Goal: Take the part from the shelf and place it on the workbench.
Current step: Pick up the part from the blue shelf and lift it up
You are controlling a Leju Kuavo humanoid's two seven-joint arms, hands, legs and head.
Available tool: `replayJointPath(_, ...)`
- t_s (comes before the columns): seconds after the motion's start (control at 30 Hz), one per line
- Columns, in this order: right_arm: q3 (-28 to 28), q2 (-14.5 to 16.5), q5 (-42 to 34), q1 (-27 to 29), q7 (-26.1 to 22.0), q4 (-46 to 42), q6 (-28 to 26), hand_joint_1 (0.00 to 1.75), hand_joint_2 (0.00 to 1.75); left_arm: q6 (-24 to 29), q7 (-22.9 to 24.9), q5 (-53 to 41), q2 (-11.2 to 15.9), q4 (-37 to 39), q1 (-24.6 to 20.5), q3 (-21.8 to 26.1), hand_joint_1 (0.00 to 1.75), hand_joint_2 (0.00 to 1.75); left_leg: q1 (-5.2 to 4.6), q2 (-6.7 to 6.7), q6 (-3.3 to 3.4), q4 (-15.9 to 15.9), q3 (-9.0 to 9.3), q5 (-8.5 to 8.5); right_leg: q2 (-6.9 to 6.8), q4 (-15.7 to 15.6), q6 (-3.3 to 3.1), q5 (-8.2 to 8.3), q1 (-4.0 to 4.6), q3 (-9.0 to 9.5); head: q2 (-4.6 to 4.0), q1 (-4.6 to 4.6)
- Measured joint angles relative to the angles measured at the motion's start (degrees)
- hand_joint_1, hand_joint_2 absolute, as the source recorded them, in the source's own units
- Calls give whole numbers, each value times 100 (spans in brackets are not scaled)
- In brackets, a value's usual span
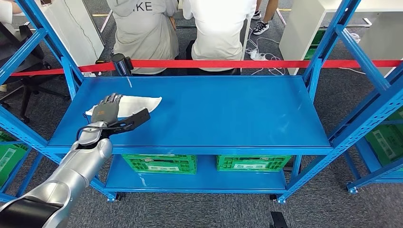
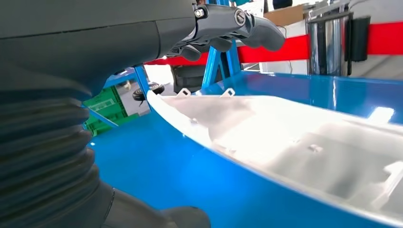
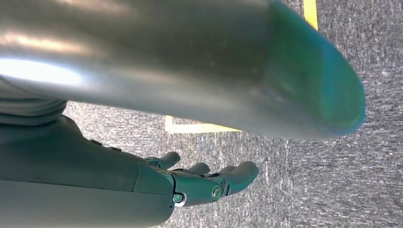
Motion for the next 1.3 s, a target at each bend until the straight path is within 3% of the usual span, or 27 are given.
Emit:
replayJointPath(0.97, -11, 6, -8, -27, -193, 0, -11, 0, 0, -145, 421, -350, 174, 126, -1, -105, 0, 175, 0, 0, 0, 0, 1, 0, 0, 0, 0, 0, 0, 0, 0, -1)
replayJointPath(1.0, -11, 6, -8, -27, -199, 0, -11, 0, 0, -144, 423, -352, 174, 126, -1, -105, 6, 175, 0, 0, 0, 0, 0, 0, 0, 0, 0, 0, 0, 0, 0, -1)
replayJointPath(1.13, -13, 10, -8, -27, -245, 0, -11, 0, 0, -86, 422, -395, 178, 127, 0, -105, 175, 175, 0, 0, 0, 0, 0, 0, 0, 0, 0, 0, 0, 0, 0, -2)
replayJointPath(1.3, -13, 19, -8, -35, -339, 0, -11, 0, 0, 53, 385, -460, 197, 133, 5, -105, 175, 175, 0, 0, 0, 0, 0, 0, 0, 0, 0, 0, 0, 0, 0, -2)
